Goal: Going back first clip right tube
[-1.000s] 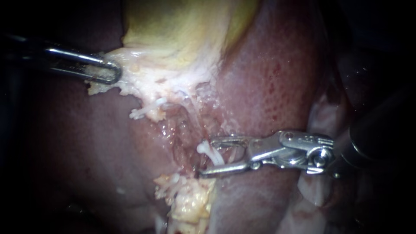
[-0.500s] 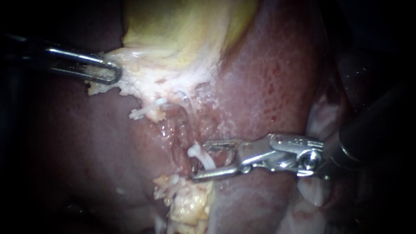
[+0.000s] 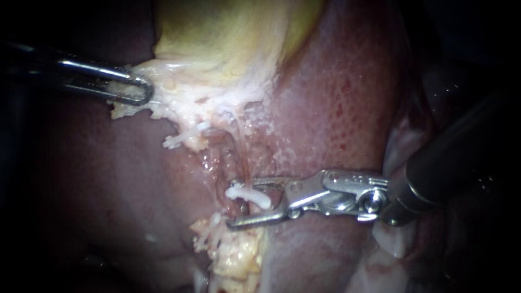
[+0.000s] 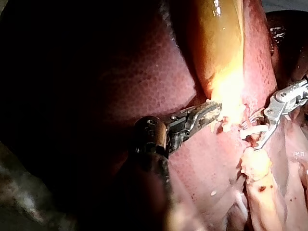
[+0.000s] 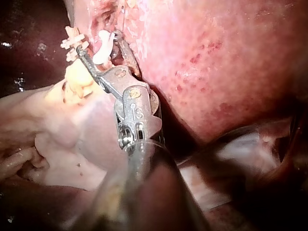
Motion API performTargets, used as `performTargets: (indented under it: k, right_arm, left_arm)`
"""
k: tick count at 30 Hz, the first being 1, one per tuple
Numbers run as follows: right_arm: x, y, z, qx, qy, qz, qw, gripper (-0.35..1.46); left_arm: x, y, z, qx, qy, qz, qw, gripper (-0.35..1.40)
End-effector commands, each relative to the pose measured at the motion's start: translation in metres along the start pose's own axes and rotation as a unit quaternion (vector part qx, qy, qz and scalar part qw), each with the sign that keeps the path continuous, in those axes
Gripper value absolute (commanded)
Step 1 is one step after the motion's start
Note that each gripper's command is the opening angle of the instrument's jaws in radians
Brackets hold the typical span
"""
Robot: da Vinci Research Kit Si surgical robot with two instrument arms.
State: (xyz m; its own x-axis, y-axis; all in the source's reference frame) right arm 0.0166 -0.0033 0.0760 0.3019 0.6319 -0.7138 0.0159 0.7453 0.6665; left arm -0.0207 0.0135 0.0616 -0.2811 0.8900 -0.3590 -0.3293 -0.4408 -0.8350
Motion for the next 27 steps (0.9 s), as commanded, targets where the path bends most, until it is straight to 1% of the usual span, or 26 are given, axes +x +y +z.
performTargets:
  k: [1, 3, 5, 9, 15, 20, 27]
  right_arm:
    - [0.0001, 0.0003, -0.0002, -0.005, 0.002, -0.001, 1.0, 0.5]
    - [0.0001, 0.0008, -0.0005, -0.013, 0.005, 0.0, 0.9999, 0.5]
    - [0.0001, 0.0011, -0.0009, -0.015, 0.005, 0.001, 0.9999, 0.5]
    - [-0.0001, 0.0013, -0.0017, -0.017, 0.006, 0.001, 0.9998, 0.5]
    - [0.0004, 0.0013, -0.0028, -0.018, 0.007, 0.003, 0.9998, 0.5]
    - [0.0009, 0.0009, -0.0045, -0.014, 0.007, 0.002, 0.9999, 0.5]
    - [0.0009, 0.0002, -0.0064, -0.008, 0.006, -0.009, 0.9999, 0.5]
  left_arm:
    - [0.0, 0.0, 0.0, 0.0, 0.0, 0.0, 1.0, -0.35]
    - [0.0, 0.0, 0.0, 0.0, 0.0, 0.0, 1.0, -0.35]
    - [0.0, 0.0, 0.0, 0.0, 0.0, 0.0, 1.0, -0.35]
    - [0.0, 0.0, 0.0, 0.0, 0.0, 0.0, 1.0, -0.35]
    - [-0.0001, -0.0001, -0.0002, 0.0, 0.0, 0.0, 1.0, -0.35]
    - [-0.0001, -0.0001, -0.0002, 0.0, 0.0, 0.0, 1.0, -0.35]
    - [-0.0002, -0.0001, -0.0003, -0.001, 0.0, 0.0, 1.0, -0.35]
